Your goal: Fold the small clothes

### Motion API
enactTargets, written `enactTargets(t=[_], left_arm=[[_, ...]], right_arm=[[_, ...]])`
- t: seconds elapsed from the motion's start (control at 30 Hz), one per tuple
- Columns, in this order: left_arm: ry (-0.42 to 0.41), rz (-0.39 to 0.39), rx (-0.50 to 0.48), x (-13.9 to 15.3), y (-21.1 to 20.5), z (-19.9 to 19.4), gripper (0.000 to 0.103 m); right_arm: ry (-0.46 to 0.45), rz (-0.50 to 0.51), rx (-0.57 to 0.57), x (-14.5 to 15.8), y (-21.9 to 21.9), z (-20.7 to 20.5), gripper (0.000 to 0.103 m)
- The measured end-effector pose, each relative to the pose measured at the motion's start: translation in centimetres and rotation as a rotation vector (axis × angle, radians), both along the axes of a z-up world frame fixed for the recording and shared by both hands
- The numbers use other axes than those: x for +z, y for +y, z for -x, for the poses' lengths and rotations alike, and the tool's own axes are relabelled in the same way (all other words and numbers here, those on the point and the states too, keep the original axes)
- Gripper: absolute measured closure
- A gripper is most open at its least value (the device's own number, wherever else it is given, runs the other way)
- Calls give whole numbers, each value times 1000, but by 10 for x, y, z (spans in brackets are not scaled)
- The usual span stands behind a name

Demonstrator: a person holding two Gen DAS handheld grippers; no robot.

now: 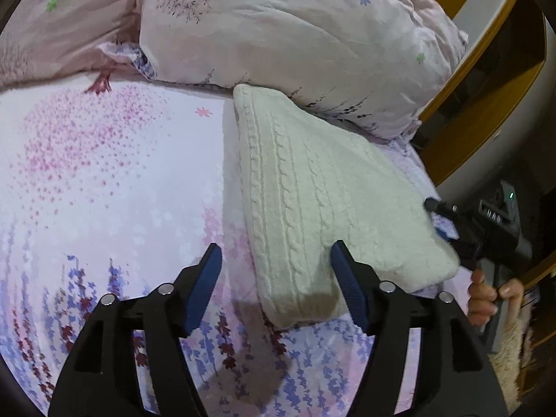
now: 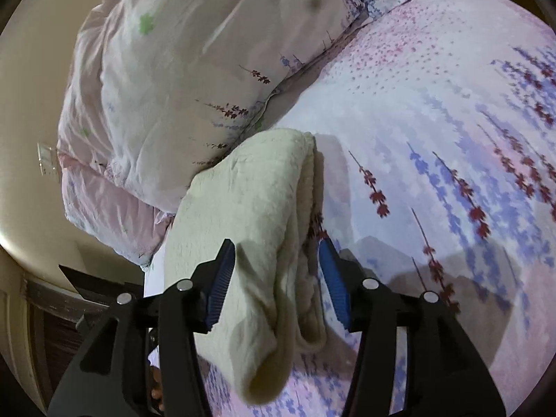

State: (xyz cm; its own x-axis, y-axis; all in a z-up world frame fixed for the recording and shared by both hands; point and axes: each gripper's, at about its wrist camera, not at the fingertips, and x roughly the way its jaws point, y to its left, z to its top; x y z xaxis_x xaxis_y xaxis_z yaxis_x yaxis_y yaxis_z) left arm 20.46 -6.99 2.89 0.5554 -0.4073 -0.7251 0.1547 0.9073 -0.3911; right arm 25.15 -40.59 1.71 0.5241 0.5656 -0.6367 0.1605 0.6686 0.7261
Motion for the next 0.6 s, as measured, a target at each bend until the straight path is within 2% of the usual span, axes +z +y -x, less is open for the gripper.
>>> enactTargets(t=[0.07, 0.1, 0.13, 0.17, 0.23, 0.3, 0.37, 0.47, 0.5, 0.57, 0.6], left_arm=[[-5, -28, -1, 0, -4, -1, 33], [-5, -33, -1, 0, -4, -2, 33], [-5, -38, 0, -1, -5, -1, 32], [-6, -47, 1, -1, -6, -2, 31], [-11, -55, -2, -1, -8, -3, 31], [-12, -57, -8, -1, -10, -3, 30], [-8, -53, -10, -2, -13, -4, 28], [-3, -47, -19, -3, -16, -6, 28], [-2, -45, -21, -4, -16, -6, 28], [1, -42, -19, -4, -16, -6, 28], [4, -37, -18, -4, -15, -6, 28]], right_arm=[[6, 13, 5, -1, 5, -7, 52], [1, 41, 10, -1, 9, -12, 56], [-12, 67, 21, 1, 13, -15, 77], [-22, 84, 32, 3, 17, -17, 88], [-90, 153, 37, 17, 24, -17, 91], [-179, 212, 29, 34, 29, -14, 92], [-204, 289, 17, 40, 33, -15, 92], [-93, 404, 10, 21, 35, -28, 93], [-70, 400, 12, 16, 33, -30, 93], [-51, 377, 7, 11, 30, -29, 88], [-52, 373, -2, 13, 27, -26, 77]])
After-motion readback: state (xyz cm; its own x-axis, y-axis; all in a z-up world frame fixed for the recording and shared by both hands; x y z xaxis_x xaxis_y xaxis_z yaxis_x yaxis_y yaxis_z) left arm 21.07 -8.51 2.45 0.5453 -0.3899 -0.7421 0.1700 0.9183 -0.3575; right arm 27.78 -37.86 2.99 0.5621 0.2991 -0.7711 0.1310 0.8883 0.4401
